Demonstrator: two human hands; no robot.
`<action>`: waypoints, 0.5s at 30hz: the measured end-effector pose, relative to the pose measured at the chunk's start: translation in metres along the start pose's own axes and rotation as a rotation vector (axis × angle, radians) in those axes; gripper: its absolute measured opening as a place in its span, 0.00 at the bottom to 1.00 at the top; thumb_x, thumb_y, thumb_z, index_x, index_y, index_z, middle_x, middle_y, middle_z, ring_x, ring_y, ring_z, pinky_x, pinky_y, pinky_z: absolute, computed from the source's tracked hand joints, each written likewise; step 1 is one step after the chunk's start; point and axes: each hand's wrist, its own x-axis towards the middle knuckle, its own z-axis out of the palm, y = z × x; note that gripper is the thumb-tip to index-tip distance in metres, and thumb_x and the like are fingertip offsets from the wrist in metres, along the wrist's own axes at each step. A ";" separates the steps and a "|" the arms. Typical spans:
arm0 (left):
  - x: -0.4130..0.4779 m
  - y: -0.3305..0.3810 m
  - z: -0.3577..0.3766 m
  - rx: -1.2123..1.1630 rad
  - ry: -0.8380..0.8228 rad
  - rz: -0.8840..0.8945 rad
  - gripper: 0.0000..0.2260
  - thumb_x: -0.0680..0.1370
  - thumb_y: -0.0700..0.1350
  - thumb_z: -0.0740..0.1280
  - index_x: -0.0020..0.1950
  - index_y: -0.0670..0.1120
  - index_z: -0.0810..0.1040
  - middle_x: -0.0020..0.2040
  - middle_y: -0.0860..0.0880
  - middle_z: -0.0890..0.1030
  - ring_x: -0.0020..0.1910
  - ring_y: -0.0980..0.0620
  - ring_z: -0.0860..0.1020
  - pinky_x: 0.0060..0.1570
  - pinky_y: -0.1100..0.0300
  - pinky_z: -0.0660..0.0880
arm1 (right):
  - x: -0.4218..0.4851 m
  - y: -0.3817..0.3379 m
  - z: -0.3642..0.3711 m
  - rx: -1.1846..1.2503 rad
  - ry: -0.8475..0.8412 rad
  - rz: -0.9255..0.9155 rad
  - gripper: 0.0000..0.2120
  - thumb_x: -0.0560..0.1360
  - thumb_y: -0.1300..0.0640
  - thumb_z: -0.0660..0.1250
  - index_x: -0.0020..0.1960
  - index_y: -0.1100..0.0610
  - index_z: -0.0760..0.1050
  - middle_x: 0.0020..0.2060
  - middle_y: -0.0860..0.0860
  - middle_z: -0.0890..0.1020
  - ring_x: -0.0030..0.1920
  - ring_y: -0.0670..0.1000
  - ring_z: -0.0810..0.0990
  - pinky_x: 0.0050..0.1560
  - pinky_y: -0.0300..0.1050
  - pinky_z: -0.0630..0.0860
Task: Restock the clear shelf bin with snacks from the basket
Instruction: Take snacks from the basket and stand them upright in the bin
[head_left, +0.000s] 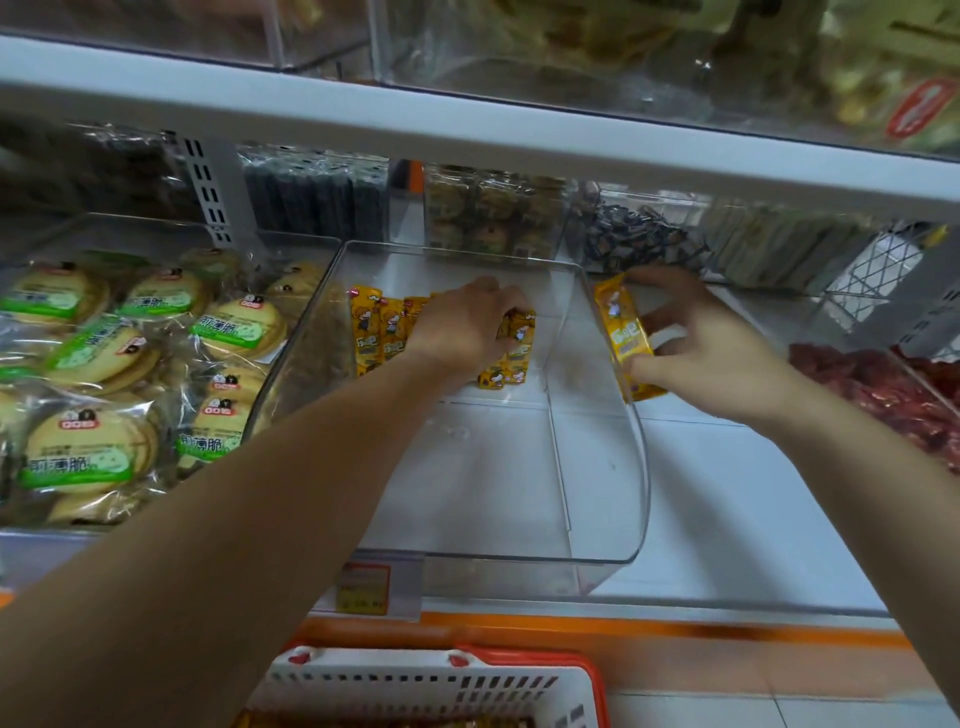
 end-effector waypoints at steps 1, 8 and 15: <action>0.000 0.000 0.000 -0.003 -0.002 0.000 0.17 0.79 0.51 0.71 0.67 0.54 0.75 0.60 0.49 0.77 0.55 0.44 0.80 0.50 0.54 0.77 | -0.002 0.003 -0.001 0.019 -0.036 0.023 0.36 0.69 0.64 0.73 0.68 0.38 0.67 0.47 0.53 0.80 0.33 0.54 0.83 0.37 0.48 0.80; 0.000 0.000 0.002 0.005 -0.011 -0.007 0.18 0.79 0.51 0.72 0.68 0.55 0.75 0.59 0.49 0.77 0.53 0.45 0.80 0.51 0.52 0.80 | -0.007 -0.009 -0.015 0.198 -0.012 -0.032 0.38 0.67 0.64 0.74 0.63 0.29 0.67 0.52 0.54 0.78 0.47 0.58 0.82 0.41 0.59 0.84; 0.003 -0.002 0.005 0.040 0.000 0.010 0.17 0.79 0.51 0.71 0.67 0.54 0.75 0.57 0.48 0.77 0.50 0.44 0.80 0.41 0.57 0.74 | -0.018 -0.052 -0.003 -0.015 0.133 -0.287 0.19 0.63 0.54 0.72 0.50 0.39 0.71 0.41 0.37 0.81 0.41 0.43 0.81 0.41 0.46 0.80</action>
